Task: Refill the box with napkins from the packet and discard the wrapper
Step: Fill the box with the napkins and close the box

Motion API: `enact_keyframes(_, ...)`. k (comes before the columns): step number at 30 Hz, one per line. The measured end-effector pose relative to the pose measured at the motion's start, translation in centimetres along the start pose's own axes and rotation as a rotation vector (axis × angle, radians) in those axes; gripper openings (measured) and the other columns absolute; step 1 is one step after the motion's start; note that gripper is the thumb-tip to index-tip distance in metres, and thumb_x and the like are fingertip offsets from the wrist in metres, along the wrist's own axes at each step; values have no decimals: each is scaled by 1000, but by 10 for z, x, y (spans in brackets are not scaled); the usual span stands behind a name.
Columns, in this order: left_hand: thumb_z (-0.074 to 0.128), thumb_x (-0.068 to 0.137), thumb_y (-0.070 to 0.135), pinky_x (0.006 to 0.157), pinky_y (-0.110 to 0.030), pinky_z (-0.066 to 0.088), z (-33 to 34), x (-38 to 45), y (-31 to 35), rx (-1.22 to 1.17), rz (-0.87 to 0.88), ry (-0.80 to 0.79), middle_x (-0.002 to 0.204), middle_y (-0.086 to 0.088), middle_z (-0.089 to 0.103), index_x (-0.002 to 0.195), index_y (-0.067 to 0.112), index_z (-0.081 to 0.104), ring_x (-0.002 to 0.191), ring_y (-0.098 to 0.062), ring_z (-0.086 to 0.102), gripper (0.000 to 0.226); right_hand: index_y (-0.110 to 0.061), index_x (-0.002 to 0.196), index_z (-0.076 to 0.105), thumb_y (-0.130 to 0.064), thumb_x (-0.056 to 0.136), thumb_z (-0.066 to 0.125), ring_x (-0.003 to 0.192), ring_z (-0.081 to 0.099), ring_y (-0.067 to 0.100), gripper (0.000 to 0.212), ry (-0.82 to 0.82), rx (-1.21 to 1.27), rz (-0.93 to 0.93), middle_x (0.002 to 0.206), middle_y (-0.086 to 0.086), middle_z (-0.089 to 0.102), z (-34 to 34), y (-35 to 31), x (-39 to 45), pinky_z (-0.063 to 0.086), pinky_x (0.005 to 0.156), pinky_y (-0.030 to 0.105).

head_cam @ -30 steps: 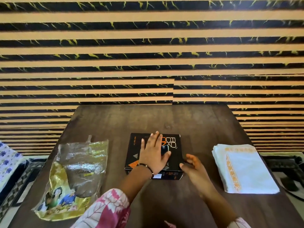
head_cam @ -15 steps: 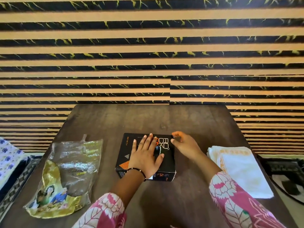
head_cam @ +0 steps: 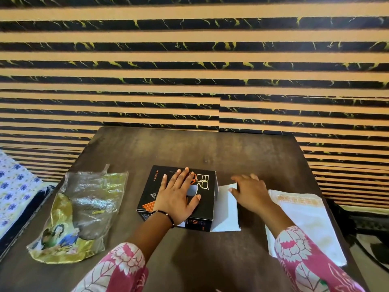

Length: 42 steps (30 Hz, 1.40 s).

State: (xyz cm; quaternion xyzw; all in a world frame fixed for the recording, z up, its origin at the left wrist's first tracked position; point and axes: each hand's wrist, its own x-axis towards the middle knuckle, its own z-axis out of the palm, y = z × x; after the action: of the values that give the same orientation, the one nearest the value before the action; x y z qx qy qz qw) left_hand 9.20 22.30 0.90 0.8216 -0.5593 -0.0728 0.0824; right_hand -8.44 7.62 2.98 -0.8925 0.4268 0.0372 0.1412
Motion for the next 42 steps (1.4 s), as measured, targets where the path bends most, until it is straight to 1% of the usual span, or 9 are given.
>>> enact_keyframes(8,1,75,68,118,-44,-7,2,1,-1,6,10,-6,158,10,-1,147,31,4,145,-12,-4,81,-8,149,13,-36,96,42,147,0,29,66,-94,-255,-5,160,12,4,47,2,-24,-4,118,39)
enact_keyframes(12,0,75,68,118,-45,-7,3,2,-2,-2,14,-1,158,9,-1,147,31,3,145,-13,-5,81,-5,148,-5,-57,93,27,146,-8,33,83,-217,-196,127,158,16,-11,75,0,-36,-4,118,41)
enact_keyframes(18,0,77,67,116,-43,-10,4,2,-3,-8,29,9,158,8,1,148,30,6,145,-13,-4,81,-9,148,-9,-63,88,8,146,-9,33,83,-141,-75,255,158,17,-13,91,-12,-39,-2,119,41)
enact_keyframes(23,-2,75,67,115,-43,-11,1,0,-4,-27,43,-1,158,8,1,147,29,6,145,-13,-4,82,-18,149,15,-40,99,27,147,3,30,56,-147,-139,198,159,12,11,64,-19,-33,-1,119,44)
enact_keyframes(26,-1,76,66,114,-43,-12,1,-1,-5,-29,50,5,158,8,2,147,29,7,146,-13,-4,82,-27,138,43,-21,100,35,143,25,22,40,-49,170,102,150,1,37,52,-33,-41,17,116,32)
enact_keyframes(30,-1,77,65,115,-44,-11,2,-1,-6,-29,61,14,159,7,4,147,27,8,146,-14,-2,81,-24,111,63,-16,93,51,104,58,11,22,-58,460,168,120,0,65,51,-35,-72,40,91,13)
enact_keyframes(35,10,87,63,116,-47,-9,2,1,-5,-17,61,-8,159,5,3,147,26,8,146,-16,-2,71,-36,74,60,-6,92,49,81,59,0,37,-66,601,223,84,-19,62,60,-27,-111,41,68,0)
enact_keyframes(40,-7,70,75,116,-49,-6,1,0,-5,11,85,-19,159,3,1,148,24,6,146,-18,-4,93,-50,84,54,-5,91,49,90,58,-17,45,-141,658,161,90,-31,58,73,-55,-119,40,78,-2)
enact_keyframes(42,-11,63,84,114,-52,-8,-1,-2,-6,27,122,-39,159,3,-3,148,24,2,146,-18,-8,105,-46,95,56,-8,92,49,93,59,-9,39,-142,688,138,97,-29,58,74,-64,-117,39,78,-3)
